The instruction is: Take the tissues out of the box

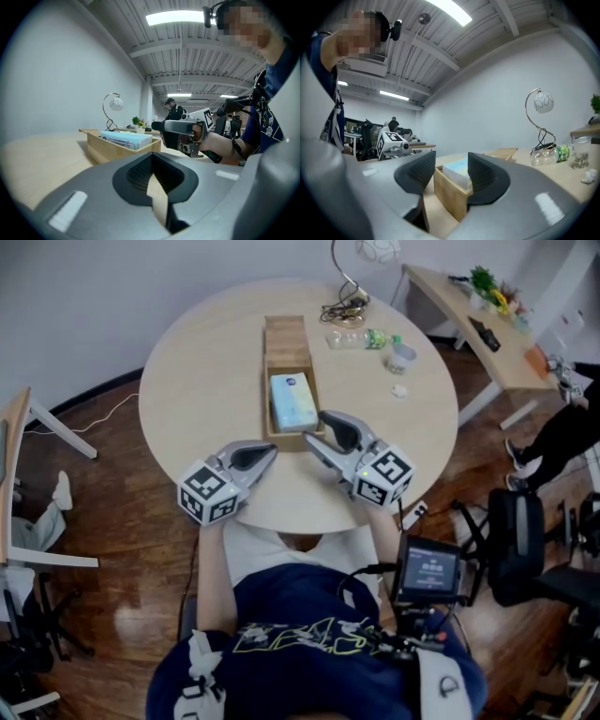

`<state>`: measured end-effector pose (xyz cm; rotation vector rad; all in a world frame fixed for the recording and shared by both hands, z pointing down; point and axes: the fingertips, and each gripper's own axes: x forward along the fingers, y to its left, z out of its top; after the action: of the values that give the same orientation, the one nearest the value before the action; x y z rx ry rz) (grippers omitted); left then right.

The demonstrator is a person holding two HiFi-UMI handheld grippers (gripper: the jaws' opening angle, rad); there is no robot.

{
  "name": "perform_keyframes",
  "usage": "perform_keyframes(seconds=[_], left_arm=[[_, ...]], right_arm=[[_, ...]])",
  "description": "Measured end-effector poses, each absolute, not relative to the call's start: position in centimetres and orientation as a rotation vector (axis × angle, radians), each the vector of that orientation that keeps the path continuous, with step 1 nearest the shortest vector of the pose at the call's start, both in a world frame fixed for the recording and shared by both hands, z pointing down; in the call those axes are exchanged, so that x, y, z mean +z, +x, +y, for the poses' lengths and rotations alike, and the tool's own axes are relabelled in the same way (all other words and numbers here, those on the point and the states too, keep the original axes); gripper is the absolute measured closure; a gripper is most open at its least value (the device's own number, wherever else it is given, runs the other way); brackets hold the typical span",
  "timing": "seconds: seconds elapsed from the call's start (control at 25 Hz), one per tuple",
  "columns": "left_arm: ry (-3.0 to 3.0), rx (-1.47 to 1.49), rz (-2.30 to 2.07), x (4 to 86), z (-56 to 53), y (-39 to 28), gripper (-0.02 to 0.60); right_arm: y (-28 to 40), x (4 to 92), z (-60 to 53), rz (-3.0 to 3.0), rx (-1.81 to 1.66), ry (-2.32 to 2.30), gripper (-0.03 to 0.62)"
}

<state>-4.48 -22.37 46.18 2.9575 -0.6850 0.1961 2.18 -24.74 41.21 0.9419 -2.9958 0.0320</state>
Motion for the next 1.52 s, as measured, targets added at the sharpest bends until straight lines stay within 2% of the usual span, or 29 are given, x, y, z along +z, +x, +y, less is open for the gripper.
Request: perform_keyframes(seconds=[0.2,0.52,1.0,1.08,1.16,1.52], left_arm=[[2.951,0.194,-0.692,46.2,-22.5,-4.6,0.581],[2.942,0.199,-0.696,46.2,-22.5,-4.5,0.581],[2.961,0.204,-0.683,46.1,-22.4,-4.3,0.581],[2.961,0.204,-0.684,46.1,-22.4,-4.3,0.581],[2.960,0.202,-0.683,46.1,-22.3,-4.3,0.581],[2.959,0.204,-0.689,46.4,-22.5,-4.3,0.581]], right_arm=[[1.8,41.1,-25.6,-2.975,0.058,0.985,0.376],[0.8,41.3,-27.3,-2.868,0.035,1.087,0.233],[0.1,42.5,-30.6,-2.651,0.236,1.210,0.235],[0.0,42.5,-31.4,-2.612,0.220,1.243,0.221],[0.1,42.8,-32.2,-2.563,0.216,1.293,0.163],[-1.7,43.5,-33.9,-2.478,0.280,1.270,0.161]])
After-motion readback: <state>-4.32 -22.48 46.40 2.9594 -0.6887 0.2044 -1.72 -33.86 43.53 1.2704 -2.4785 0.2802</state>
